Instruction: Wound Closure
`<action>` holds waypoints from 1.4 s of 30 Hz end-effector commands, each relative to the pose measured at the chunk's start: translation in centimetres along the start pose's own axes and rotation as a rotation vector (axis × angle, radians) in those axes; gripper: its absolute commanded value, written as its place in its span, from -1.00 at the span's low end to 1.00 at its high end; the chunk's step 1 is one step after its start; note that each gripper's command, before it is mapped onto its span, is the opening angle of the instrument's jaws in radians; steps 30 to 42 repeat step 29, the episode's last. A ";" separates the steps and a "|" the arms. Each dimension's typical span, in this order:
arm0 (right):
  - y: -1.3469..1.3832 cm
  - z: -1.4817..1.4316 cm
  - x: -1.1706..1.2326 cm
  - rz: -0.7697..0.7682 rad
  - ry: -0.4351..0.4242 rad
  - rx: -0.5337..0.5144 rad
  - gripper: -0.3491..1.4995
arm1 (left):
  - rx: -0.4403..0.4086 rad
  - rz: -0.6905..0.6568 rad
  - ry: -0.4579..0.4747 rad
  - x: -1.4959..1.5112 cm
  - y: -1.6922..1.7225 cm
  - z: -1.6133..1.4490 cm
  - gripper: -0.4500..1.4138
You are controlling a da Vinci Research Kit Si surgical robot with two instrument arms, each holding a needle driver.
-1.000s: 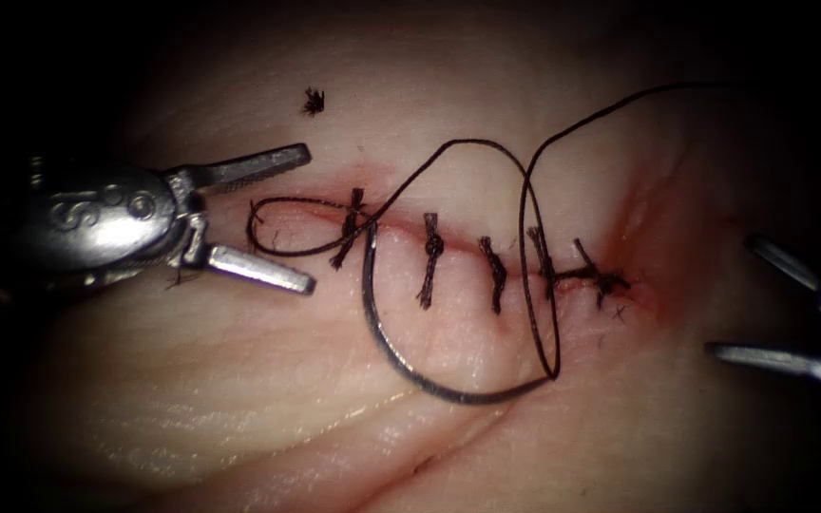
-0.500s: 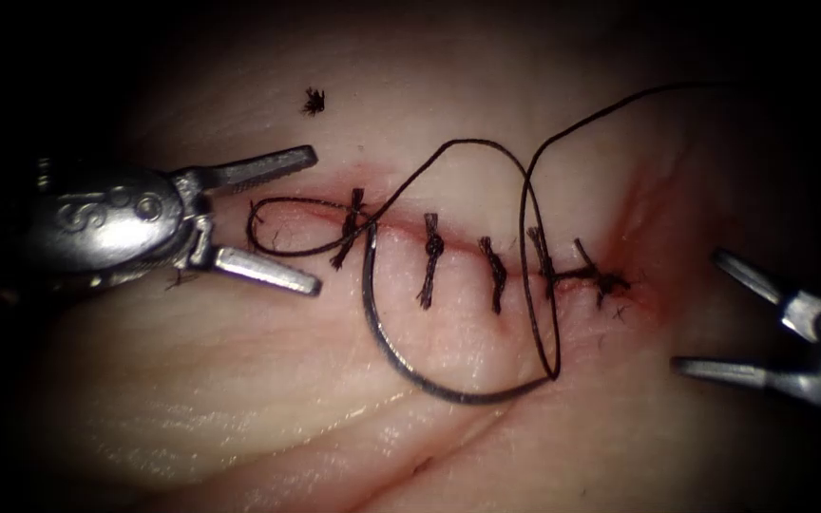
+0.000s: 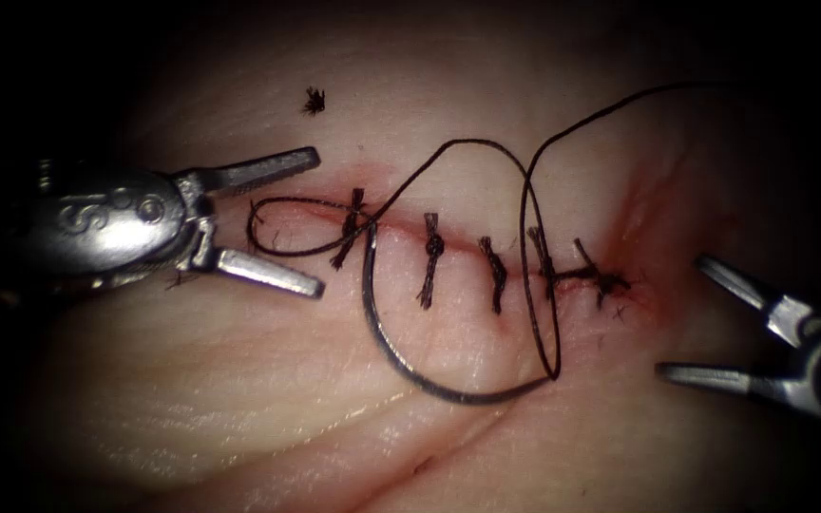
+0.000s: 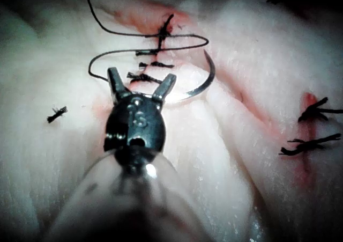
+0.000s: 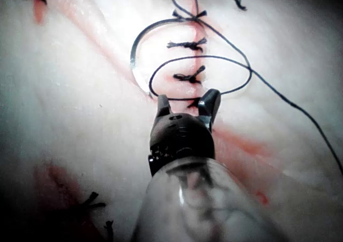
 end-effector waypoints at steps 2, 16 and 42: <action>0.01 0.08 0.01 -0.002 0.001 0.002 0.78 | 0.001 0.002 0.001 -0.03 -0.01 0.08 0.33; 0.00 0.05 -0.02 -0.005 0.002 0.008 0.80 | -0.005 0.004 -0.007 -0.04 0.00 0.06 0.33; -0.07 0.05 0.05 -0.008 0.005 0.010 0.80 | -0.004 0.006 -0.014 -0.05 0.01 0.06 0.33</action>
